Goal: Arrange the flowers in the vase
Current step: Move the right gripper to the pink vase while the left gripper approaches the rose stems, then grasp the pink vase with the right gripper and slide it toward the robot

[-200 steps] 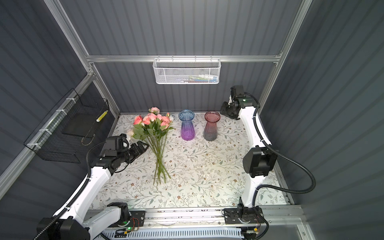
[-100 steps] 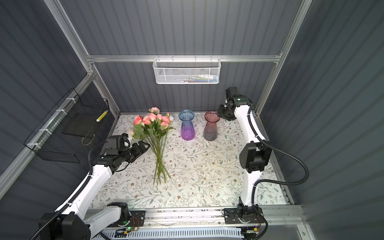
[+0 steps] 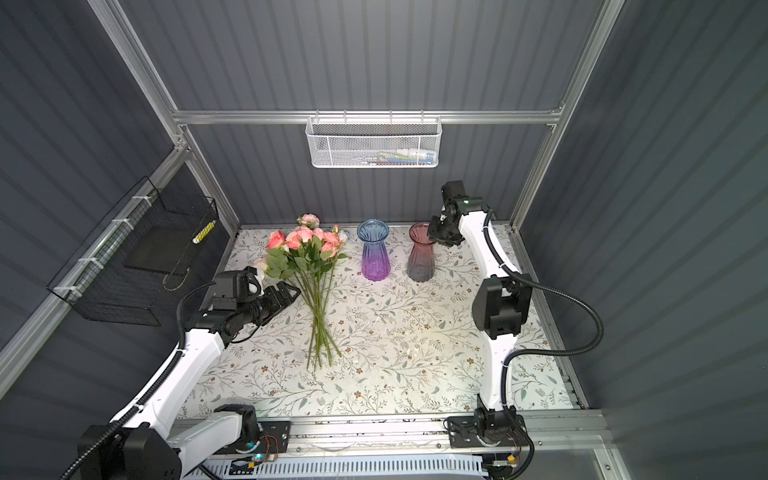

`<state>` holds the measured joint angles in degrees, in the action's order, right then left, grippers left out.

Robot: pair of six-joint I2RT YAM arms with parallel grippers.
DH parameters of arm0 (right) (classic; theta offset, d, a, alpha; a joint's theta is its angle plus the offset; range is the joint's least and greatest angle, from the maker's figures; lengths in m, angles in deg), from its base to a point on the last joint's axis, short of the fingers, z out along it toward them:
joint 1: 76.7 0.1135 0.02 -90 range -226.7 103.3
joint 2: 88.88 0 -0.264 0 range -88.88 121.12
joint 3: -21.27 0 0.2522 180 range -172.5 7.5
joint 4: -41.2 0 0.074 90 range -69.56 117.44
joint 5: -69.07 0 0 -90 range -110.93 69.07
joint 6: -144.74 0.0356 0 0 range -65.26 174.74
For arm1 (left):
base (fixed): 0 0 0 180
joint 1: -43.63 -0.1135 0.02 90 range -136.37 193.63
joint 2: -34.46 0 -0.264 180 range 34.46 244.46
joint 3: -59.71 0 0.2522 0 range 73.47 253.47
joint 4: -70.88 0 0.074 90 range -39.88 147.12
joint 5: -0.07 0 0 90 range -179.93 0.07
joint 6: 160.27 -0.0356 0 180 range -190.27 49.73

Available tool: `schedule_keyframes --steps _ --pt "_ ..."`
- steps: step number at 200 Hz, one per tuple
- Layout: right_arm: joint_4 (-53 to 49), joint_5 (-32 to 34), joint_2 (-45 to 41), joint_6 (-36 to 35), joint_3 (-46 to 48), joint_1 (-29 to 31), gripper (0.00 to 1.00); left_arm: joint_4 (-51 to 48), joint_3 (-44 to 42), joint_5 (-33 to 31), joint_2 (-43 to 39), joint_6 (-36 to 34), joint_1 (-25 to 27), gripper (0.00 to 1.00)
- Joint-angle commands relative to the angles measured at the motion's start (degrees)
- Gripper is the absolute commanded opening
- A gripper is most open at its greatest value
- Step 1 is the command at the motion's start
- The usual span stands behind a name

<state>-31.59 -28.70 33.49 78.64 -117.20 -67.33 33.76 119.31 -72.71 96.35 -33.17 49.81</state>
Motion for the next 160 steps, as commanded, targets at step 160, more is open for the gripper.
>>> schedule_keyframes --steps 160 --pt "7.77 -5.51 -16.58 1.61 16.36 1.31 0.0 -6.97 3.73 -2.42 -3.52 -2.52 -0.26 0.91"
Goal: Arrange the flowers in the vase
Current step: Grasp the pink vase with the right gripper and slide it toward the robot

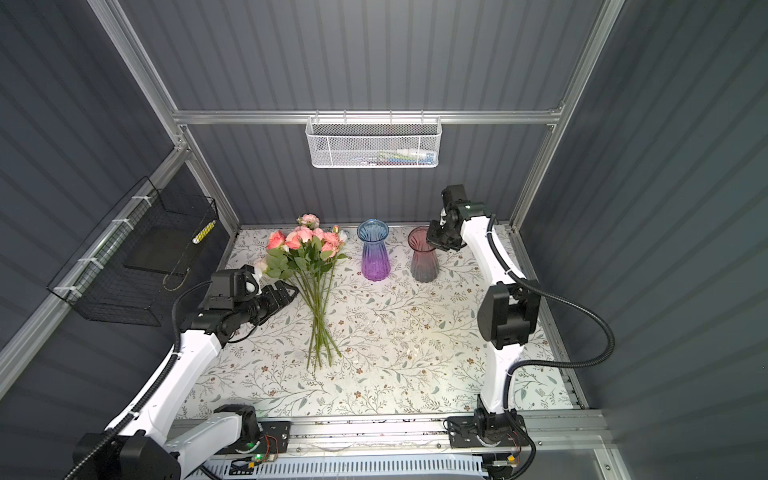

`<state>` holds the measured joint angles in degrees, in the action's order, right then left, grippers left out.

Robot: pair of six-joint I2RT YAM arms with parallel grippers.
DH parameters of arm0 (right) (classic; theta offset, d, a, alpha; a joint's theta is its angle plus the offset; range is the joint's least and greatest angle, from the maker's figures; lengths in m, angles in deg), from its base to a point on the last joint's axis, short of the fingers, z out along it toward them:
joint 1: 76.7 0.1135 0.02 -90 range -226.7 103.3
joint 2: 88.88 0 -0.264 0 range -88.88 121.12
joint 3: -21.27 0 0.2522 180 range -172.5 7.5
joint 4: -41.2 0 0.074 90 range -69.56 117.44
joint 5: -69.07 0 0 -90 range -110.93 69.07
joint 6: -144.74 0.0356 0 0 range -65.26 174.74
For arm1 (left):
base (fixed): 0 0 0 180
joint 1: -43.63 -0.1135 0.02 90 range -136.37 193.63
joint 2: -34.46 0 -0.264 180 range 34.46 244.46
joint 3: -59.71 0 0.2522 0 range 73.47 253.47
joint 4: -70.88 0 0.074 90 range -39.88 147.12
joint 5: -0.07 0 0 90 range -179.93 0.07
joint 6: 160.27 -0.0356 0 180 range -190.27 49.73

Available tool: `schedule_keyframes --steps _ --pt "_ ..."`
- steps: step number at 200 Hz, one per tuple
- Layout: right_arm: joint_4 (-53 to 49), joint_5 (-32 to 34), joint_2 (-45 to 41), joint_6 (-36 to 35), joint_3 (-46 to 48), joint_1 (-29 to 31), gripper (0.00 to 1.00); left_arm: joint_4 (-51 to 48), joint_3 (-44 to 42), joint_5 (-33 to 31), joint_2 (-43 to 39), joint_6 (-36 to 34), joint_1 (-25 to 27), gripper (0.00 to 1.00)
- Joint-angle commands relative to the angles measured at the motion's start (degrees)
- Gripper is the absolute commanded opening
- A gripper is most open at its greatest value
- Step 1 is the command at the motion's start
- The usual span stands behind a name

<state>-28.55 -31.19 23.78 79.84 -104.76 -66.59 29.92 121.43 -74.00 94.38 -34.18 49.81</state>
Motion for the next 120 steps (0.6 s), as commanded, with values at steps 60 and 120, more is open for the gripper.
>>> schedule_keyframes --steps 60,120 --pt "5.87 -7.19 -15.65 0.44 13.63 4.13 0.0 -3.1 0.56 -1.27 -2.18 -0.8 -0.29 0.9" --pt "5.09 -6.33 -22.16 1.85 19.29 14.58 0.0 -2.27 -0.38 1.64 -1.02 -0.43 -0.28 0.88"
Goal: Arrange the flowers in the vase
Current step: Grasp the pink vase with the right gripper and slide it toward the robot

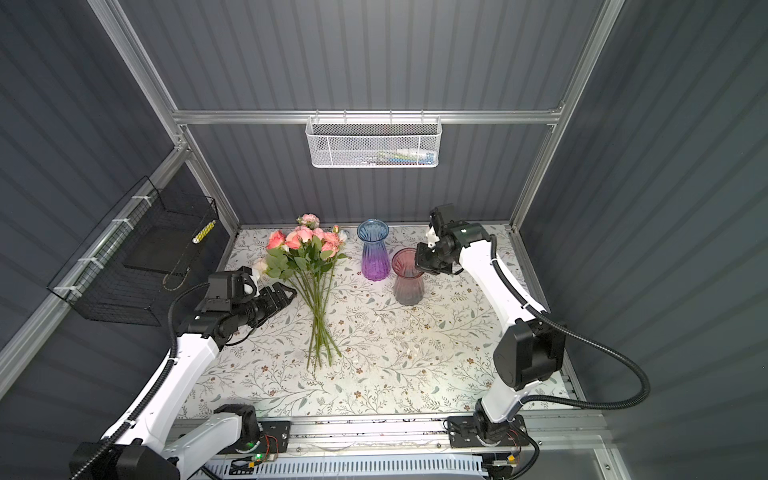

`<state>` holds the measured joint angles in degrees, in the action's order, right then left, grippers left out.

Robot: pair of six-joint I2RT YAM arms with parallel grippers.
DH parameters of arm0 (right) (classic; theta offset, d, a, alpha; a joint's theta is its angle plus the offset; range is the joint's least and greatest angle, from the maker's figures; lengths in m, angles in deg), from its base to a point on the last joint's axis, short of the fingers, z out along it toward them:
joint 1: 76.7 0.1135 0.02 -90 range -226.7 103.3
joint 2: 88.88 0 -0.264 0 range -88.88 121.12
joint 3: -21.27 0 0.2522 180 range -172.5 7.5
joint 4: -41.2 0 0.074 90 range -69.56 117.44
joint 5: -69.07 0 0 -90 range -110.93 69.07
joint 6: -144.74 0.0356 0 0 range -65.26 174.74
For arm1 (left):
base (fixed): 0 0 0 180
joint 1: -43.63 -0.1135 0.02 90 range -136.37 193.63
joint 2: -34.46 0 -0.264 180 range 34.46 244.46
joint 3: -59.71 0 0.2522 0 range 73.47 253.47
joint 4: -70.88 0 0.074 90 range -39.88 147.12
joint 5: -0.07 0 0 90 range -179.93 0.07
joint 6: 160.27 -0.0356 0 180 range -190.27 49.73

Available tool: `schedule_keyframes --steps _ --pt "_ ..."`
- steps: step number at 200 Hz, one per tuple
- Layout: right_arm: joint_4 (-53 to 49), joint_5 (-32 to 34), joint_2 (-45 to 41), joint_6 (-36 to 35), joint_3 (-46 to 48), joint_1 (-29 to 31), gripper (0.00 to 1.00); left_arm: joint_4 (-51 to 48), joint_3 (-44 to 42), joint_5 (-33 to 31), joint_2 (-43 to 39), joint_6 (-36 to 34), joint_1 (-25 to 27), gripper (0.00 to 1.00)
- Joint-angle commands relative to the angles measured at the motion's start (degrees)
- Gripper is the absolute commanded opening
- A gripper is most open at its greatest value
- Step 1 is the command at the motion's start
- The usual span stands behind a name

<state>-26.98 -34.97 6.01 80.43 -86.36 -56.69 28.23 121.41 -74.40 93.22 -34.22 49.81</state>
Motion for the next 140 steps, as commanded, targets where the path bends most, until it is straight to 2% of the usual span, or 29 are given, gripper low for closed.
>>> schedule_keyframes --steps 1,46,69,99,140 --pt "3.56 -2.51 -4.51 1.32 0.97 4.86 0.0 -0.57 -0.38 2.04 0.18 -0.38 -0.28 0.88" --pt "4.07 -1.44 -6.15 3.36 4.66 11.26 0.0 -0.52 -2.21 2.1 -1.44 0.22 -0.2 0.88" --pt "3.88 -0.94 -5.27 3.31 4.66 12.03 0.0 -0.47 -3.16 1.22 -2.28 0.63 -0.2 0.88" --pt "7.06 -4.56 -5.33 4.79 7.26 12.18 0.0 0.56 -3.86 1.81 -2.13 1.06 -0.2 0.89" --pt "6.46 -2.73 -4.66 4.52 7.94 13.01 0.0 0.98 -3.53 2.93 -0.68 0.85 -0.2 0.89"
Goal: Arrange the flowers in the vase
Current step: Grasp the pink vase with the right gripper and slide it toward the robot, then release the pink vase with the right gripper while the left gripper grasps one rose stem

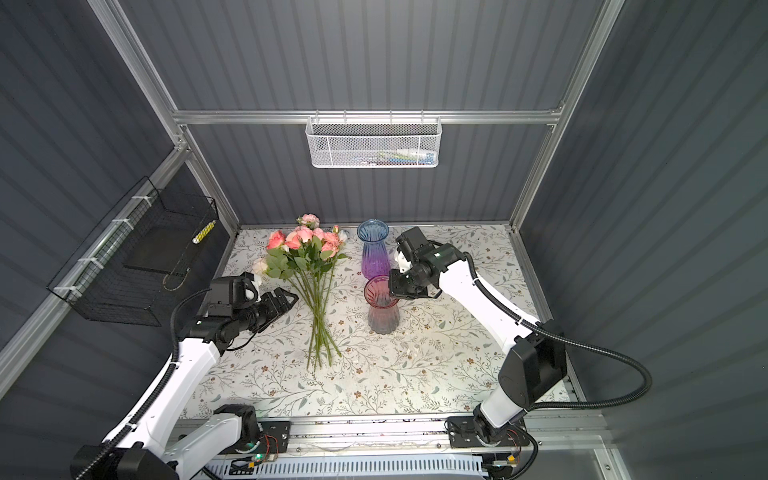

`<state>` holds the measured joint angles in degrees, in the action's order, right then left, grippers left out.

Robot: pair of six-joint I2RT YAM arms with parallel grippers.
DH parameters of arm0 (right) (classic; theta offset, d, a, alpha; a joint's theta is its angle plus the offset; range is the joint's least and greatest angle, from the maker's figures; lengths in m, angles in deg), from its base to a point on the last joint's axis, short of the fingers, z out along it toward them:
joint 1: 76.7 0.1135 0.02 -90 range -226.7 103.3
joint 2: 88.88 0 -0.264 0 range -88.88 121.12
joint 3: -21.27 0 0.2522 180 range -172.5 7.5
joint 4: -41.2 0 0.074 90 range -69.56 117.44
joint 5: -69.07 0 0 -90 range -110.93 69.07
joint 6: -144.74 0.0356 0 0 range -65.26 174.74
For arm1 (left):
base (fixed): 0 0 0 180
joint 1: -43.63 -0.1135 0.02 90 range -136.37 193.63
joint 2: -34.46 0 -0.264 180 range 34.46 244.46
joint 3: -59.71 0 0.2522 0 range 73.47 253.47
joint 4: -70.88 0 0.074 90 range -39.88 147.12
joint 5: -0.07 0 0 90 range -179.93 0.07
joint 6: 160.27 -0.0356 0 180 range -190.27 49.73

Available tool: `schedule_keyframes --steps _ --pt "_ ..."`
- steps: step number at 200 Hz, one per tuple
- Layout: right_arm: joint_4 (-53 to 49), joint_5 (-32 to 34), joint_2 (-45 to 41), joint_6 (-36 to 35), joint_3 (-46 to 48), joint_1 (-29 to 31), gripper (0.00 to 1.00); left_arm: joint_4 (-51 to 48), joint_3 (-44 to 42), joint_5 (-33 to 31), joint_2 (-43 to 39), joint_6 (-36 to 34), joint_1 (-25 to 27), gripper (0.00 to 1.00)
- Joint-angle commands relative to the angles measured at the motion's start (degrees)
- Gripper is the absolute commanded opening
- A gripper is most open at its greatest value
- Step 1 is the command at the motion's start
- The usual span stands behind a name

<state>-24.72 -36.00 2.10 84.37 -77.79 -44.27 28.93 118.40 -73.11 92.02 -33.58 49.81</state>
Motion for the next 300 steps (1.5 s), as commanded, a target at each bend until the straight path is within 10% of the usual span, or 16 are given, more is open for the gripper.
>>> schedule_keyframes --steps 1,147,227,300 --pt "4.15 -1.58 -0.69 0.55 -0.69 0.61 0.0 0.3 -0.53 1.64 0.57 0.22 -0.2 0.89" --pt "1.23 2.34 -3.81 -3.01 -2.32 0.83 0.47 -1.14 6.1 1.6 7.91 -3.21 -0.19 0.82" --pt "7.29 24.03 -21.55 -3.76 8.27 0.08 0.42 -5.78 20.65 -19.0 28.73 -8.33 12.97 0.47" --pt "20.21 19.19 -30.99 0.43 27.55 -3.48 0.3 -10.49 35.54 -24.76 49.18 -15.12 13.07 0.18"
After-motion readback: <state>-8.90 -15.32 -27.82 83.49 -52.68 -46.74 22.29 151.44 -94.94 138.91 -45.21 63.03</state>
